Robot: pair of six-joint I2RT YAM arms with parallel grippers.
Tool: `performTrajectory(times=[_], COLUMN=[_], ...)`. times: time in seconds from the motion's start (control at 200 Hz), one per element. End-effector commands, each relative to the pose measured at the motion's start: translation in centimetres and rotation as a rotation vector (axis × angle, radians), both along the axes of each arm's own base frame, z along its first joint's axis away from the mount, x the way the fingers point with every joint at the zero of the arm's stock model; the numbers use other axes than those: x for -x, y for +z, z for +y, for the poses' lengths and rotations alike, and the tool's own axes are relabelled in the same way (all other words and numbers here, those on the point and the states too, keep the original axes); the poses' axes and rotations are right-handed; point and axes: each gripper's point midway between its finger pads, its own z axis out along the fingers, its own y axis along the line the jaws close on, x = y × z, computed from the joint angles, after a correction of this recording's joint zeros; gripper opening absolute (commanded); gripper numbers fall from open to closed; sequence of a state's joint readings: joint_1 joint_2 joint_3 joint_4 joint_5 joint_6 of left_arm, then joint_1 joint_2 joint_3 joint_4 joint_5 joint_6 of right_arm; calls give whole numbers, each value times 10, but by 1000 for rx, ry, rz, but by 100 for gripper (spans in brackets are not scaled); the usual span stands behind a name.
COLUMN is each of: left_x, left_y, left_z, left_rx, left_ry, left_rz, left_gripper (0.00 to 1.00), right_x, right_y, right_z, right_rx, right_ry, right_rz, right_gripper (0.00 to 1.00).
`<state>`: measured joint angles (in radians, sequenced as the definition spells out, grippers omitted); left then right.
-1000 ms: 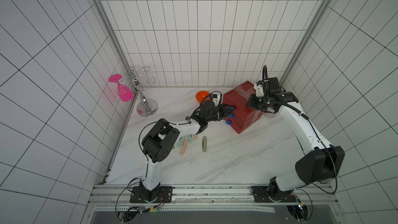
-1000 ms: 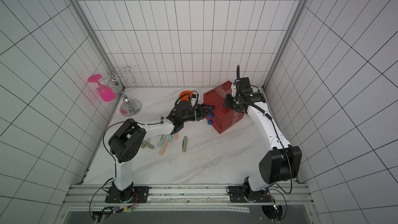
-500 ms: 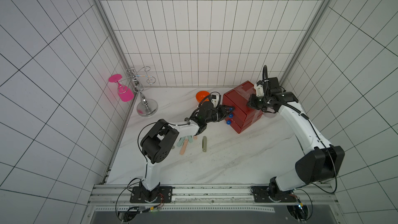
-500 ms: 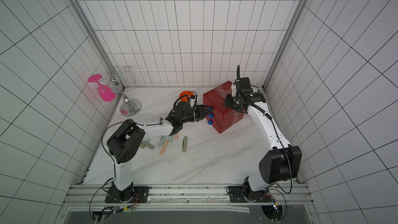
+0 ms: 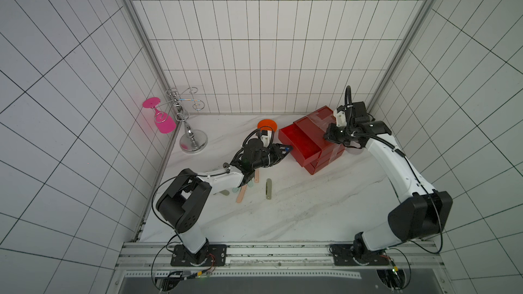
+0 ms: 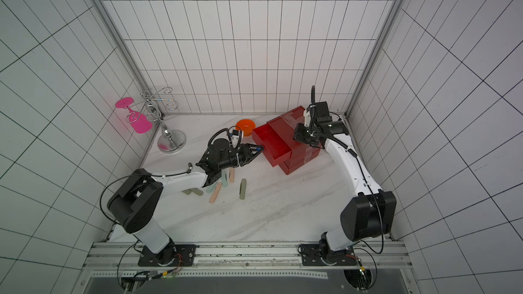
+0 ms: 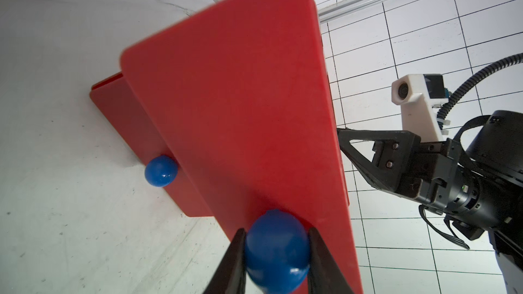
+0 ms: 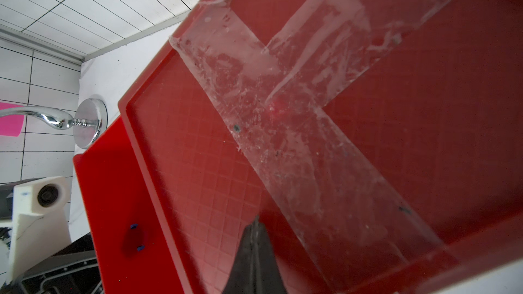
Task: Place the fruit knives into the drawer by color
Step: Open the drawer in the storage box.
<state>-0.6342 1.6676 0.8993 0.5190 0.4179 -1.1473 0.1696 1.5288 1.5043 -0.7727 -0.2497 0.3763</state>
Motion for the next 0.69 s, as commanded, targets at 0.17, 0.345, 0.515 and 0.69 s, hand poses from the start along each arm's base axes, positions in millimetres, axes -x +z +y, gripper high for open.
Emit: performTrajectory(times=[0.17,0.345,0.515,0.69], left_x=[-3,-3,0,2], left_y=[-16,-18,-14,-8], left_z=[14,16,20,32], left_rx=[-48,-47,-55,-115], left_ry=[43,56,66,97], left_rz=[15,19,12,-5], left_gripper=[26,46,57,69], right_x=[19,21,23,25], right_y=[-32,-31,-32,-28], right_z=[-10,-10,-10,-10], right_rx=[18,19,18,18], right_ry=[-25,-21,-18,-18], right_rz=[112,112,116,109], right_gripper=[2,3,3,4])
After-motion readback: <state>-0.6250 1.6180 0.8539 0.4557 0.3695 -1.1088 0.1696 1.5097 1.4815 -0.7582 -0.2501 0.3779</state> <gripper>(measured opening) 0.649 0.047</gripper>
